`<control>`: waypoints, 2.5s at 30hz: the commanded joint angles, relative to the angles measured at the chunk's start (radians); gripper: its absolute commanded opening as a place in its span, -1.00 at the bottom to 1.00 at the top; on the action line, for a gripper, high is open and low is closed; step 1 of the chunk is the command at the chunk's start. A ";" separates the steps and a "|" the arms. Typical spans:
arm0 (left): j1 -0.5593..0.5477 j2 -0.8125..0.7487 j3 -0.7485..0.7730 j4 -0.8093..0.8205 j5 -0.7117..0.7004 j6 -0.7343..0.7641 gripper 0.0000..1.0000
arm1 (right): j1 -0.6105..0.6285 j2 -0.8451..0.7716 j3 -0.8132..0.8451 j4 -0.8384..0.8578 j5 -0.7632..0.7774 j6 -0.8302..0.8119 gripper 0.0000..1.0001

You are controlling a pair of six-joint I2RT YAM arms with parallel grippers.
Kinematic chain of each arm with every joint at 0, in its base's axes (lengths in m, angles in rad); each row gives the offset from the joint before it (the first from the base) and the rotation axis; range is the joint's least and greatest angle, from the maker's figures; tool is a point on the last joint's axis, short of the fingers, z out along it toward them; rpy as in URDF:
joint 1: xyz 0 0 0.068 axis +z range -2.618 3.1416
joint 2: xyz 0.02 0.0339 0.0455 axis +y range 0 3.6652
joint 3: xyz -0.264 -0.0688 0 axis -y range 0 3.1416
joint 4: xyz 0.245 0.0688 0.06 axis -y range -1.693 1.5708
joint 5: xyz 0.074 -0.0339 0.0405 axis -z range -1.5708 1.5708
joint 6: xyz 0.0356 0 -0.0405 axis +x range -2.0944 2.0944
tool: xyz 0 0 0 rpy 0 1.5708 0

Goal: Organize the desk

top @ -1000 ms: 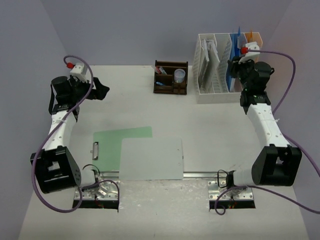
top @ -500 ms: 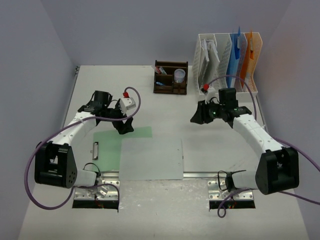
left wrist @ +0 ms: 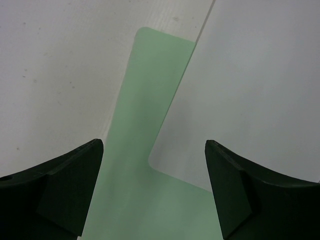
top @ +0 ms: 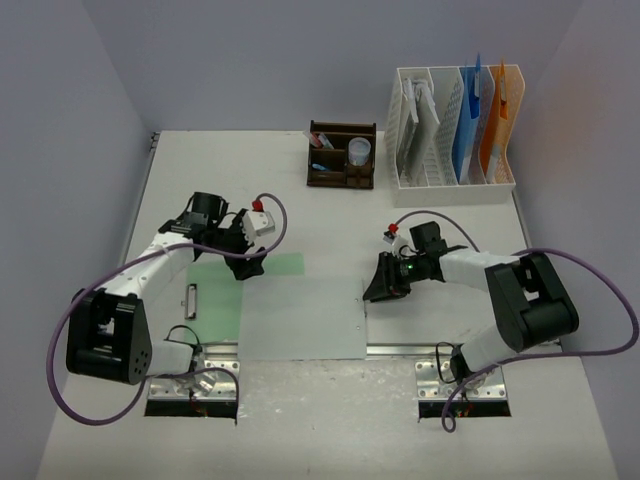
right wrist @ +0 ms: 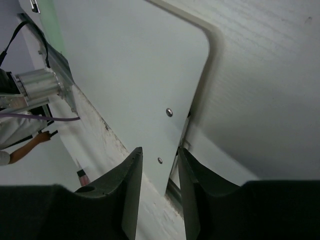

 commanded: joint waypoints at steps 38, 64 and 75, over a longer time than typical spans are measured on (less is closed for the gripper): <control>-0.025 0.037 0.012 0.020 0.113 0.107 0.95 | 0.052 0.155 0.238 0.222 -0.228 -0.018 -1.00; -0.136 0.386 0.457 -0.411 0.416 0.221 0.69 | 0.132 0.070 0.563 -0.073 -0.142 -0.477 -1.00; -0.185 0.417 0.464 -0.502 0.412 0.227 -0.52 | 0.196 0.042 0.627 -0.122 -0.068 -0.539 -1.00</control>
